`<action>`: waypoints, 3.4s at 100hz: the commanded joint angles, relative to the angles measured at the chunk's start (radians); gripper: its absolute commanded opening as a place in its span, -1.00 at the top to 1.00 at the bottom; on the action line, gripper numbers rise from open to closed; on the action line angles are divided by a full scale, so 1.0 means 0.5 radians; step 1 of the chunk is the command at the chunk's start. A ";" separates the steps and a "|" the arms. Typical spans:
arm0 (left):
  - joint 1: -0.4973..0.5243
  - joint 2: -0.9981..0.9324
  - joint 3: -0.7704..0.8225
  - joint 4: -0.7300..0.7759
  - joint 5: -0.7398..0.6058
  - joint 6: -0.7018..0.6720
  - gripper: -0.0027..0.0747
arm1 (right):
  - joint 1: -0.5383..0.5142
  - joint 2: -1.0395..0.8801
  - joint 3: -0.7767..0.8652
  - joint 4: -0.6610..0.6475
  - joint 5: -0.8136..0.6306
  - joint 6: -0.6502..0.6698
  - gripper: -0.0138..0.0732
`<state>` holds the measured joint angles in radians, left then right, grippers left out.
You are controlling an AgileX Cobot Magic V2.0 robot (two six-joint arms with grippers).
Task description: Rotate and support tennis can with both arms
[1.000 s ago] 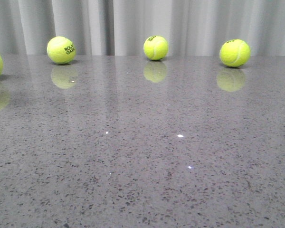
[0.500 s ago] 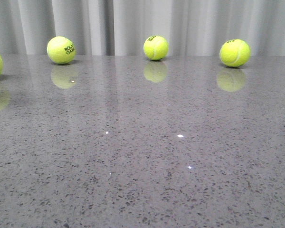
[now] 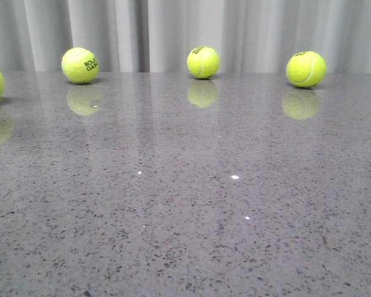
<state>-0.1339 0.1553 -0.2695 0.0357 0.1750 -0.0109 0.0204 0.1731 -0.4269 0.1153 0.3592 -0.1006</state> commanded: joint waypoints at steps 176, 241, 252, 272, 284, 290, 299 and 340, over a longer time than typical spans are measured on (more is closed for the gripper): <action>0.188 -0.395 0.626 0.045 -0.441 -0.015 0.99 | -0.008 0.022 -0.049 0.013 -0.152 -0.003 0.84; 0.188 -0.395 0.626 0.045 -0.438 -0.015 0.99 | -0.006 -0.313 0.538 -0.188 -0.571 0.346 0.84; 0.188 -0.395 0.626 0.045 -0.438 -0.015 0.99 | -0.006 -0.415 0.637 -0.264 -0.589 0.460 0.84; 0.188 -0.395 0.626 0.045 -0.438 -0.015 0.99 | -0.006 -0.410 0.812 -0.279 -0.772 0.506 0.84; 0.188 -0.395 0.626 0.045 -0.438 -0.015 0.99 | -0.006 -0.410 0.869 -0.279 -0.866 0.507 0.84; 0.188 -0.395 0.626 0.045 -0.438 -0.015 0.99 | -0.006 -0.410 0.869 -0.279 -0.883 0.507 0.84; 0.188 -0.395 0.626 0.045 -0.438 -0.015 0.99 | -0.006 -0.410 0.869 -0.277 -0.885 0.507 0.84; 0.188 -0.395 0.626 0.045 -0.438 -0.015 0.99 | -0.006 -0.410 0.869 -0.277 -0.884 0.507 0.84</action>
<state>-0.0421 -0.0039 -0.0045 0.0595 0.0407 -0.0109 0.0204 -0.0109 0.0265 -0.0164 0.0000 0.1507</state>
